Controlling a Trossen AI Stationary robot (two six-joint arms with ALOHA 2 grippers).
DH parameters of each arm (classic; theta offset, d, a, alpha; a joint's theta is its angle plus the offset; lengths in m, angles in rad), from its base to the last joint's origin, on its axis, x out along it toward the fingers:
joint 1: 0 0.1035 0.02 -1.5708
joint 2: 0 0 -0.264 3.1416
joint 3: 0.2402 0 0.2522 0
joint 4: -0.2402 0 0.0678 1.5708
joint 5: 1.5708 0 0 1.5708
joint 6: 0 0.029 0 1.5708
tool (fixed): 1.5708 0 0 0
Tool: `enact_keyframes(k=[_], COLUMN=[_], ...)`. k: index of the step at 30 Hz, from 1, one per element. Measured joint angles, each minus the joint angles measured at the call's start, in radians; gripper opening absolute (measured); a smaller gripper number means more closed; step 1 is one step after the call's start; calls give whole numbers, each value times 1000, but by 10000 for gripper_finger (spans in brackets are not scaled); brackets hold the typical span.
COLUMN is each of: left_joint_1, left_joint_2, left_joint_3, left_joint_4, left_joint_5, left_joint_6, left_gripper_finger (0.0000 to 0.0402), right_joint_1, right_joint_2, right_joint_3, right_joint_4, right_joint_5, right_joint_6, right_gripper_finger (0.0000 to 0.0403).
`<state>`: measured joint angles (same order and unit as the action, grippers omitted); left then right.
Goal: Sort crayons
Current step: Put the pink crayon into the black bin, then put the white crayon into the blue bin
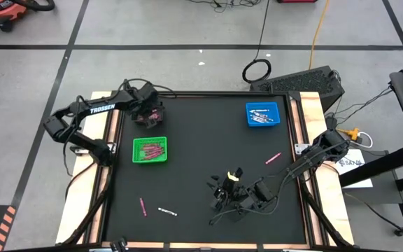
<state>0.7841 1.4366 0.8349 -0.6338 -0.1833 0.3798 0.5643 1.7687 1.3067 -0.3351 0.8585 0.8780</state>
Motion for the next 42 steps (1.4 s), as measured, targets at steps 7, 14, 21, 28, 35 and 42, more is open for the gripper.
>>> enact_keyframes(k=[7,14,21,28,35,42], left_joint_1=[0,-1,-26,-124,-270,-399], left_joint_2=[0,-3,-110,-314,-503,-620], left_joint_3=[0,0,42,59,59,59], left_joint_4=[0,-5,-21,-146,-263,-280], left_joint_5=[0,-1,113,280,361,382], left_joint_6=[0,-7,-88,-194,-332,-518], left_gripper_finger=[40,89,93,93,93,93], right_joint_1=[0,-1,-12,-57,-99,-139], right_joint_2=[0,0,0,15,107,219], right_joint_3=[0,0,0,0,3,90], right_joint_4=[0,1,46,239,489,490], right_joint_5=[0,0,-51,-221,-446,-561], right_joint_6=[0,0,-21,-121,-223,-201], right_gripper_finger=[119,119,118,118,118,118])
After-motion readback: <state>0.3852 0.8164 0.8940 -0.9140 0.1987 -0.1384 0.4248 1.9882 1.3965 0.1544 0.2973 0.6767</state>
